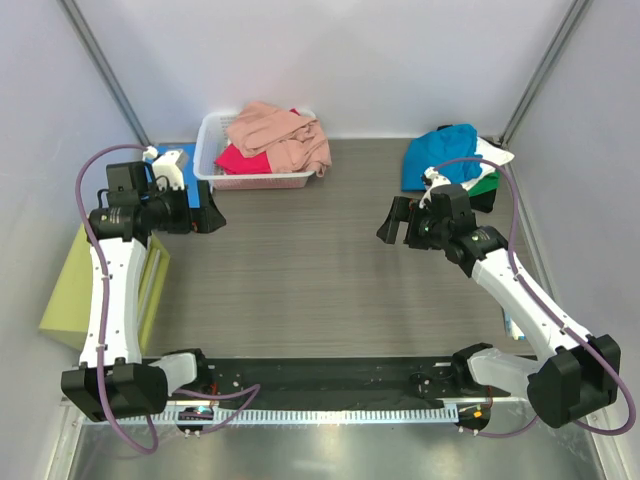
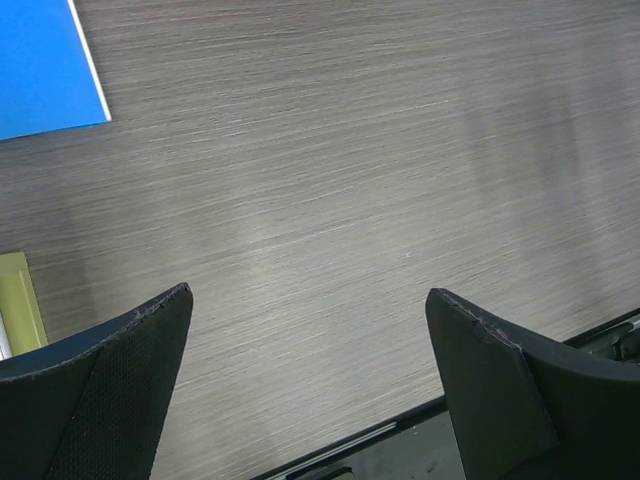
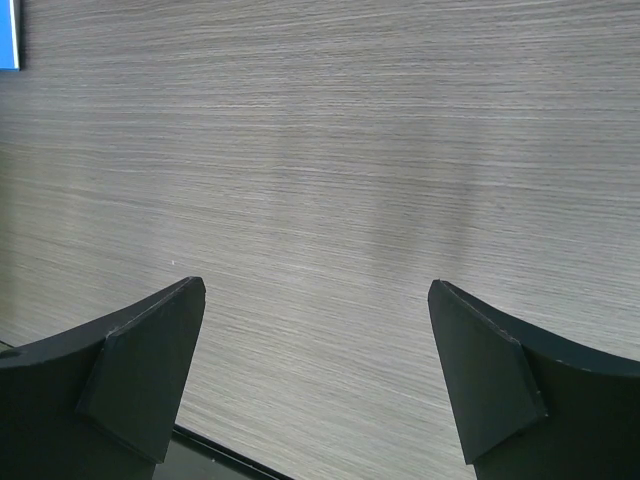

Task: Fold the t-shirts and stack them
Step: Grab the tshirt from the pile

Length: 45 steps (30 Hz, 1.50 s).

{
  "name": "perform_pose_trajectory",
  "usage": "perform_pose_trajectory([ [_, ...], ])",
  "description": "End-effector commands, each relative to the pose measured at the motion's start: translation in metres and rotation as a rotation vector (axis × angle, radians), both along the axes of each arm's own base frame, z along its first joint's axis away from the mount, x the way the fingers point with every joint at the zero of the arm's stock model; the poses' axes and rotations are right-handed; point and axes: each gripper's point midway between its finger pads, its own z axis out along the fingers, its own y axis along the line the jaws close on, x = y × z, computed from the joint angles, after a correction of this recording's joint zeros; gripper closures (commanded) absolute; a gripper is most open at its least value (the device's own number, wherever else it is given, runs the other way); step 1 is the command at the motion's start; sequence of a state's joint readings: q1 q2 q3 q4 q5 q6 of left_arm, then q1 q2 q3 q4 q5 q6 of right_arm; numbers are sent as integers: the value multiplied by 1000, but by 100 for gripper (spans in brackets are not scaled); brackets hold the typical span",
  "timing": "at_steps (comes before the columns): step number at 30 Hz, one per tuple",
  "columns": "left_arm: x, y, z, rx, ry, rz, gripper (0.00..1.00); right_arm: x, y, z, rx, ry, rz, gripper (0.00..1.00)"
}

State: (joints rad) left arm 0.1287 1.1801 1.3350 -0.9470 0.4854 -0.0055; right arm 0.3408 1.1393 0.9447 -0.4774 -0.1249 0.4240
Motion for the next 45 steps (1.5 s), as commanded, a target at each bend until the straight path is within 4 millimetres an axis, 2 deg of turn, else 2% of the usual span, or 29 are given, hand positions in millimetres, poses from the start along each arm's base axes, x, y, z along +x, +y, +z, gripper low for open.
perform_pose_trajectory([
  [1,1,2,10,21,-63,-6,0,8,2,19,3,-57,0,0],
  [7,5,1,10,14,-77,-12,0,9,2,14,-1,-49,0,0],
  [9,19,4,6,21,-81,-1,0,10,3,11,-2,-41,4,0],
  [10,26,4,13,18,-93,-6,0,9,5,10,2,-37,11,0],
  [11,39,5,1,-12,-38,19,0,10,5,10,2,-37,11,0],
  [12,47,5,0,-23,-25,17,0,11,5,9,5,-34,10,0],
  [13,59,5,9,-31,-33,14,0,11,5,9,0,-34,8,0],
  [14,72,6,-4,-47,23,25,0,12,4,9,-3,-38,2,0],
  [15,82,6,-7,-49,40,27,0,13,3,9,-6,-39,-3,0],
  [16,96,8,3,-36,11,37,0,13,2,9,-9,-40,-7,0],
  [17,104,5,2,-21,13,34,0,14,-1,8,-19,-44,-18,0],
  [18,118,4,-15,0,52,28,0,15,-2,8,-25,-44,-27,0],
  [19,130,10,-8,54,28,55,0,16,-3,7,-31,-47,-28,0],
  [21,149,-1,-24,114,51,33,0,17,-4,5,-40,-44,-36,0],
  [22,160,6,-21,159,34,67,0,18,-5,7,-43,-48,-39,0],
  [23,165,-10,-23,172,30,41,0,19,-4,5,-43,-45,-40,0],
  [24,174,-11,-18,176,10,49,0,20,-4,6,-43,-48,-39,0],
  [25,184,-12,-30,168,35,61,0,21,-5,5,-48,-47,-41,0],
  [29,214,-21,-41,153,53,58,0,29,-4,0,-59,-44,-49,0],
  [30,226,-24,-25,152,10,56,0,31,-4,-1,-61,-43,-48,0],
  [31,234,-26,-47,163,57,48,0,33,-2,-1,-58,-46,-46,0],
  [32,247,-24,-30,174,6,65,0,35,-1,-3,-60,-37,-42,0],
  [33,253,-23,-32,183,10,74,0,36,1,-2,-56,-41,-33,0],
  [34,265,-21,-52,197,37,83,0,39,2,-1,-53,-46,-32,0],
  [35,276,-16,-39,216,-9,113,0,41,3,-1,-51,-47,-29,0],
  [38,293,-11,-54,275,-33,133,0,44,5,2,-50,-54,-22,0],
  [41,305,-16,-59,314,-70,121,0,47,7,7,-47,-63,-21,0],
  [43,310,-21,-64,313,-80,113,0,49,9,10,-41,-69,-12,0],
  [45,312,-31,-79,311,-59,94,0,53,12,15,-32,-76,-7,0],
])
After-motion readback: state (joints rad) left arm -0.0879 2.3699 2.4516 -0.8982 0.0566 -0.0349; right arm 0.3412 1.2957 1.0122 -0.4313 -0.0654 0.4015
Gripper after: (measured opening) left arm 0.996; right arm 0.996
